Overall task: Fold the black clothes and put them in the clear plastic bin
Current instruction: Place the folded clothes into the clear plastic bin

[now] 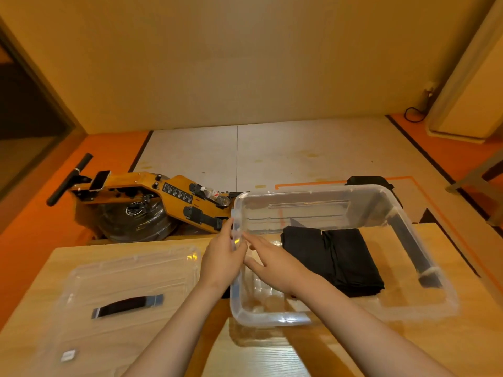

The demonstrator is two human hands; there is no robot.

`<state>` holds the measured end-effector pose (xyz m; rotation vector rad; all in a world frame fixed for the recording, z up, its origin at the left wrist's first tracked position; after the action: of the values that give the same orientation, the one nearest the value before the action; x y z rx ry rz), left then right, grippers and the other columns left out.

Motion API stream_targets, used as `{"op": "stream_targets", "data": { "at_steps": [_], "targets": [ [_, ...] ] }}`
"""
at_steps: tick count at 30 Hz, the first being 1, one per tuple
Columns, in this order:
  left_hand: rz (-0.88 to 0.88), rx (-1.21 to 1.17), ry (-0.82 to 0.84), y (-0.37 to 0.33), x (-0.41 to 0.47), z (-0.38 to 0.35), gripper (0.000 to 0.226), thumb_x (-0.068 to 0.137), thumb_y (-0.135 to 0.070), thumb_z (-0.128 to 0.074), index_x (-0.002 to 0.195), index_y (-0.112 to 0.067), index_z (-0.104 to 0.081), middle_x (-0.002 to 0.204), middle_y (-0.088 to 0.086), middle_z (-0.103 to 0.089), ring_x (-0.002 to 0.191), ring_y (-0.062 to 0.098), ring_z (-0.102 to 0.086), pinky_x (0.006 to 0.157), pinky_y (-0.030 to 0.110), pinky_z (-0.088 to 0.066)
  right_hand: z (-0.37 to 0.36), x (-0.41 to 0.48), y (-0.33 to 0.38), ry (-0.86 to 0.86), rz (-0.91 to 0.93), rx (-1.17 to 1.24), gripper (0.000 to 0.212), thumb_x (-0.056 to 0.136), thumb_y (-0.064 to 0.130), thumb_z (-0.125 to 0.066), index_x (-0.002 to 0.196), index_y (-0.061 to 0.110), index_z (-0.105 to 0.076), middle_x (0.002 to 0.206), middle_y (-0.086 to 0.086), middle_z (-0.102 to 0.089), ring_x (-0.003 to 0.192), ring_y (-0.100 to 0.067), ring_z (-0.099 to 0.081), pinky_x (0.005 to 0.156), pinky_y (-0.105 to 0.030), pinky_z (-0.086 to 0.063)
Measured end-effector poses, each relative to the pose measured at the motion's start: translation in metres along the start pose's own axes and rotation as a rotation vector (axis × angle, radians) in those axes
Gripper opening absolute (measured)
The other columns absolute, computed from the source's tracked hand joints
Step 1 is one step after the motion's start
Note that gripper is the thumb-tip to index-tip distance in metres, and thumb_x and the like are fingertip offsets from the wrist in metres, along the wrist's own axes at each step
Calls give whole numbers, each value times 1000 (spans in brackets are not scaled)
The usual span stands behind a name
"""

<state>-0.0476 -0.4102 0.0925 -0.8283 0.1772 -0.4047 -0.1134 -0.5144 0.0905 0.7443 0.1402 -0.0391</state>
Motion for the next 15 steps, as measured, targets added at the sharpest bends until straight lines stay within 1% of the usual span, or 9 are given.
{"op": "stream_targets", "data": {
  "at_steps": [2, 3, 5, 7, 9, 11, 13, 14, 15],
  "targets": [
    [17, -15, 0, 11, 3, 13, 58, 93, -34, -58, 147, -28, -36, 116, -1, -65, 101, 17, -63, 83, 40, -54, -2, -6, 6, 15, 38, -79, 55, 101, 38, -43, 151, 29, -23, 157, 8, -28, 135, -13, -39, 106, -32, -39],
    [28, -11, -3, 16, 4, 18, 57, 92, -32, -60, 145, -28, -39, 109, -5, -66, 96, 14, -63, 81, 40, -54, 1, -10, 4, -26, 55, -156, 54, 100, 38, -44, 151, 29, -25, 156, 9, -29, 138, -12, -36, 110, -34, -36],
    [54, -5, -29, 22, 4, 26, 53, 90, -29, -64, 139, -28, -45, 101, -11, -64, 93, 12, -63, 79, 39, -55, 19, -20, -8, -201, 63, -352, 55, 98, 35, -49, 149, 25, -31, 156, 4, -31, 144, -14, -26, 120, -37, -18],
    [52, 34, -80, 22, 5, 30, 51, 88, -29, -66, 136, -24, -48, 109, -10, -62, 102, 12, -60, 81, 35, -53, 44, -33, -35, -361, -44, -504, 59, 96, 34, -51, 149, 21, -31, 159, -2, -22, 149, -19, -11, 121, -39, -2],
    [38, 99, -106, 20, 6, 28, 50, 89, -28, -66, 135, -20, -48, 121, -3, -57, 110, 16, -55, 85, 33, -49, 72, -49, -70, -418, -212, -544, 62, 95, 35, -52, 150, 20, -27, 162, -5, -13, 150, -23, 1, 119, -41, 5],
    [68, 132, -65, 19, 6, 20, 47, 92, -26, -62, 135, -17, -46, 123, 2, -55, 111, 20, -55, 83, 33, -47, 95, -69, -100, -413, -346, -562, 61, 95, 34, -51, 150, 21, -28, 162, -5, -11, 149, -25, 4, 120, -45, 3],
    [87, 169, -27, 21, 6, 10, 44, 95, -23, -57, 135, -14, -43, 122, 6, -59, 105, 23, -58, 77, 34, -46, 113, -91, -122, -435, -446, -589, 61, 95, 33, -52, 150, 20, -30, 162, -7, -12, 149, -28, 0, 120, -49, -5],
    [89, 182, -27, 23, 6, 7, 41, 96, -21, -55, 135, -13, -43, 121, 8, -60, 102, 24, -59, 74, 34, -45, 119, -100, -130, -431, -501, -582, 61, 95, 33, -52, 150, 20, -29, 162, -8, -10, 149, -30, -4, 119, -49, -12],
    [89, 185, -37, 24, 6, 6, 39, 97, -19, -53, 134, -12, -43, 120, 9, -61, 101, 25, -60, 72, 34, -44, 122, -106, -135, -414, -549, -557, 61, 96, 33, -50, 151, 20, -26, 162, -7, -6, 147, -32, -12, 115, -48, -24]
  ]
}}
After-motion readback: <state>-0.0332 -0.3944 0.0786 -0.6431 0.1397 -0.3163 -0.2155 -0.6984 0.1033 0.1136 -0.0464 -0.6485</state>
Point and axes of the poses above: each hand's wrist, its own x-axis towards the middle knuckle, its own z-axis out of the back of the hand, y = z × x, the point moved 5 cm from there along x, towards the middle knuckle
